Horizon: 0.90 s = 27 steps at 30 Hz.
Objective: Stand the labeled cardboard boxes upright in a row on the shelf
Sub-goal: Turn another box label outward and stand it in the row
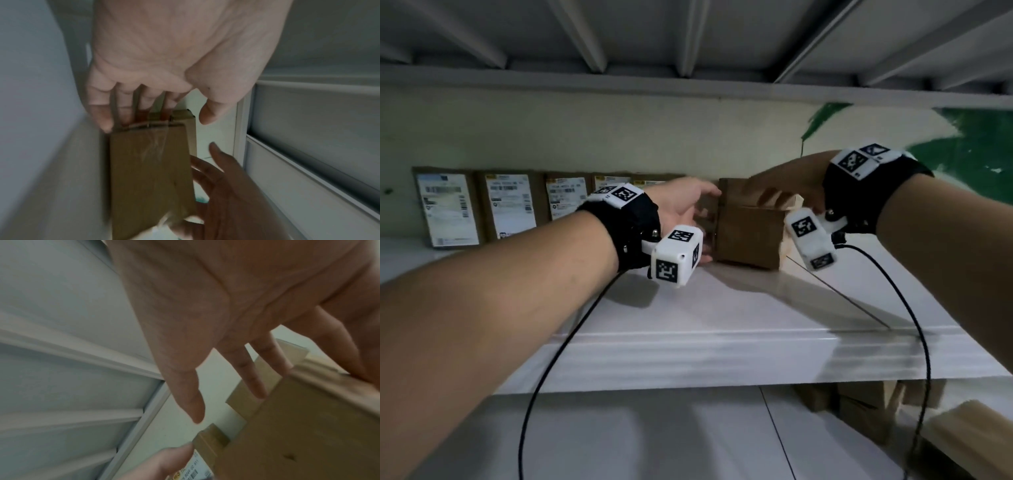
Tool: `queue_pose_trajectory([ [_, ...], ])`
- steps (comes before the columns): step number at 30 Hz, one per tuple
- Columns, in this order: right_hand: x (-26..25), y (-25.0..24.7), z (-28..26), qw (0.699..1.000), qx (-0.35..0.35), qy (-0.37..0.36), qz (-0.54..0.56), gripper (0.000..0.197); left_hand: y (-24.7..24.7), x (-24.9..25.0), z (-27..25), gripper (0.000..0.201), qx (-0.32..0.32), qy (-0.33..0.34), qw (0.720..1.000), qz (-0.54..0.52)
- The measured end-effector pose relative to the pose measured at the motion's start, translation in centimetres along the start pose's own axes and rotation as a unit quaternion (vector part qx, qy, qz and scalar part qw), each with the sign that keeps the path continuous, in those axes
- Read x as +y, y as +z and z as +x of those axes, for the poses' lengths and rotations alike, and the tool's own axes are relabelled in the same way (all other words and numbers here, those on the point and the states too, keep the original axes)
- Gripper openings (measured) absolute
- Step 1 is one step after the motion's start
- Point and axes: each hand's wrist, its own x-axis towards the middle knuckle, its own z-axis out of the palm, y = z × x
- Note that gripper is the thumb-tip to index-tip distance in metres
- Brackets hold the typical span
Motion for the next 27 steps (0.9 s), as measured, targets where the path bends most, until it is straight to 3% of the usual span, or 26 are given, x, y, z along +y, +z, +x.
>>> queue_pose_trajectory([
  [8, -1.5, 1.8, 3.0, 0.999, 0.037, -0.001, 0.023, 0.024, -3.0, -3.1, -0.4, 0.04, 0.029, -0.021, 0.999, -0.009],
  [10, -0.9, 2.7, 4.0, 0.998, 0.02, 0.001, 0.058, 0.024, -3.4, -3.3, -0.8, 0.051, 0.035, -0.018, 0.999, 0.016],
  [13, -0.1, 3.4, 4.4, 0.992, -0.043, -0.01, 0.12, 0.026, -3.5, -3.2, -1.1, 0.094, 0.034, -0.004, 0.997, 0.063],
  [14, 0.3, 3.5, 4.4, 0.989, -0.043, -0.007, 0.142, 0.026, -3.4, -3.2, -1.2, 0.096, 0.03, 0.005, 0.997, 0.078],
  [18, 1.5, 3.2, 4.1, 0.979, -0.064, -0.021, 0.194, 0.039, -2.8, -3.1, -1.2, 0.047, 0.015, 0.004, 0.997, 0.082],
  [23, 1.5, 2.7, 2.4, 0.926, -0.14, -0.032, 0.348, 0.033, -2.0, -3.3, -0.7, 0.044, 0.015, 0.017, 1.0, 0.008],
  [27, 0.9, 2.1, 1.4, 0.899, -0.147, -0.09, 0.403, 0.045, -2.1, -3.1, -1.0, 0.039, 0.018, 0.065, 0.996, -0.062],
])
